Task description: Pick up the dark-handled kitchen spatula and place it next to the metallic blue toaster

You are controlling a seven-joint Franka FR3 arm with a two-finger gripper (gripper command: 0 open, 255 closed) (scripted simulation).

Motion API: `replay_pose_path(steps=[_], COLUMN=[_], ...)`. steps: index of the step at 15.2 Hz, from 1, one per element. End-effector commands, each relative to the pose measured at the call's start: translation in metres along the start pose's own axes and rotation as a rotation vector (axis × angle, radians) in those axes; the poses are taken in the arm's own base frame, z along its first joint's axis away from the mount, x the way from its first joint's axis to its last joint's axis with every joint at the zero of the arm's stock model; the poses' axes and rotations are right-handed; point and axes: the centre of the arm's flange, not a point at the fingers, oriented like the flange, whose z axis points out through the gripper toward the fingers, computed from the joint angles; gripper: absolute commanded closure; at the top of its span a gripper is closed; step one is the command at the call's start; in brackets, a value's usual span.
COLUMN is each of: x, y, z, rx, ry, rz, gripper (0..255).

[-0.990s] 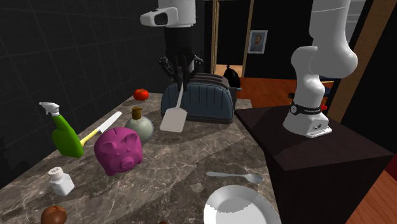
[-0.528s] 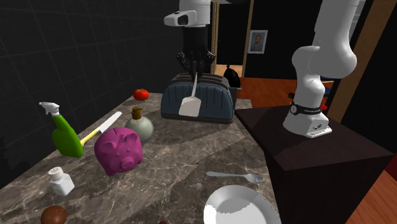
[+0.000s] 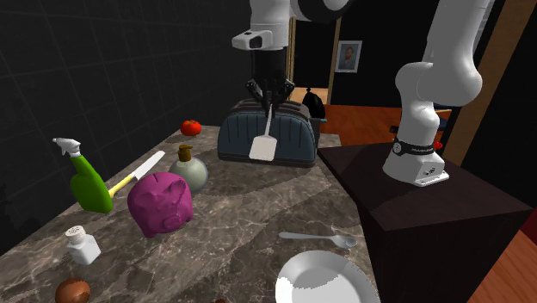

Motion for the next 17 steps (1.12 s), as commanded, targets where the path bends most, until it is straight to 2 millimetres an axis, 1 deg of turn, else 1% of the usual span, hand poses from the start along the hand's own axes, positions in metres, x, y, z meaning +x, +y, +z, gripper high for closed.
replay_pose_path(steps=[1, 17], x=[0.000, 0.006], y=[0.000, 0.000], z=[0.012, 0.096], rx=[0.000, 0.000], ry=[0.000, 0.000], rz=[0.000, 0.000], gripper=[255, 255])
